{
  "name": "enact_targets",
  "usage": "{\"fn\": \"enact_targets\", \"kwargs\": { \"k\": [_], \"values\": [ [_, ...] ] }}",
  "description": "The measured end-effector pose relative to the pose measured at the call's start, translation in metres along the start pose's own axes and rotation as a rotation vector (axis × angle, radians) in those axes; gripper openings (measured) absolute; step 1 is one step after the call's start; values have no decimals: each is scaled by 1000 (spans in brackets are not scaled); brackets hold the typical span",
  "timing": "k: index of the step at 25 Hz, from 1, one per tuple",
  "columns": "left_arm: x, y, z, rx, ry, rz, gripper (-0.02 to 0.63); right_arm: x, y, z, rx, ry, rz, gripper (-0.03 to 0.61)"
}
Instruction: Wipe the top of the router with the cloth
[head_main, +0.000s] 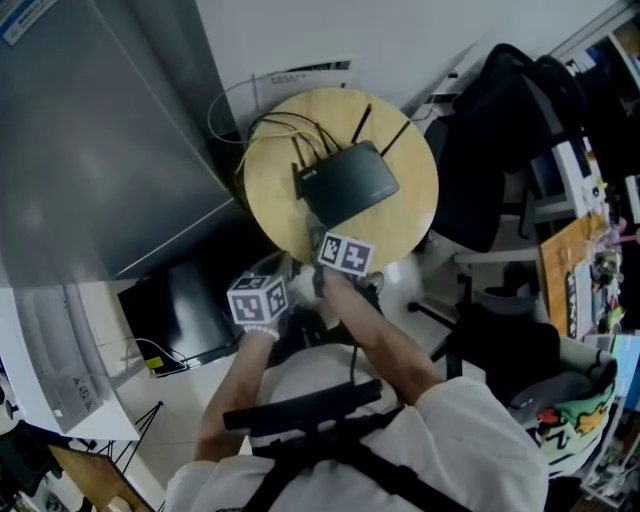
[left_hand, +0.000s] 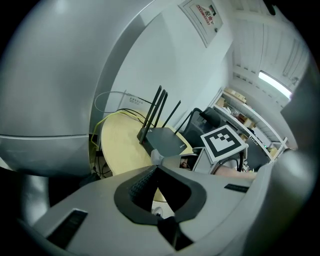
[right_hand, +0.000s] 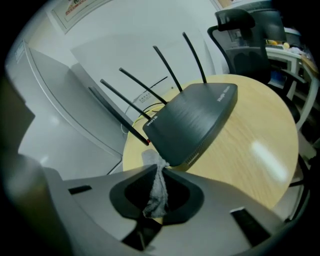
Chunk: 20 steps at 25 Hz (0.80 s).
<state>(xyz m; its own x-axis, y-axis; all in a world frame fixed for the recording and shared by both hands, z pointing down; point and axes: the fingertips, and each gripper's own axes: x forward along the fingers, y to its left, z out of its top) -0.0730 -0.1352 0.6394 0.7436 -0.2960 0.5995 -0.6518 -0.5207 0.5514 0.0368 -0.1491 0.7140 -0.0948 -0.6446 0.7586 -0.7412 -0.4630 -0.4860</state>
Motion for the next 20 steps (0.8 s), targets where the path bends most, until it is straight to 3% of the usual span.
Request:
{"fn": "enact_targets", "kwargs": {
  "k": [4,8,16,20],
  "values": [
    [-1,-10,-8,-4,-2,10,-11,-7,-10,-5,-5,14,8,40],
    [-6,-17,-8,-14,-27,32,-11,-20,-2,-4,-54,27,78,40],
    [-24,-63,12,52,-128,93,-11,-106,2,38,-409,-41,172,38],
    [-31,-97,22,81,-183,108,-11,-157,-3,63,-526,-118,193,38]
  ]
}}
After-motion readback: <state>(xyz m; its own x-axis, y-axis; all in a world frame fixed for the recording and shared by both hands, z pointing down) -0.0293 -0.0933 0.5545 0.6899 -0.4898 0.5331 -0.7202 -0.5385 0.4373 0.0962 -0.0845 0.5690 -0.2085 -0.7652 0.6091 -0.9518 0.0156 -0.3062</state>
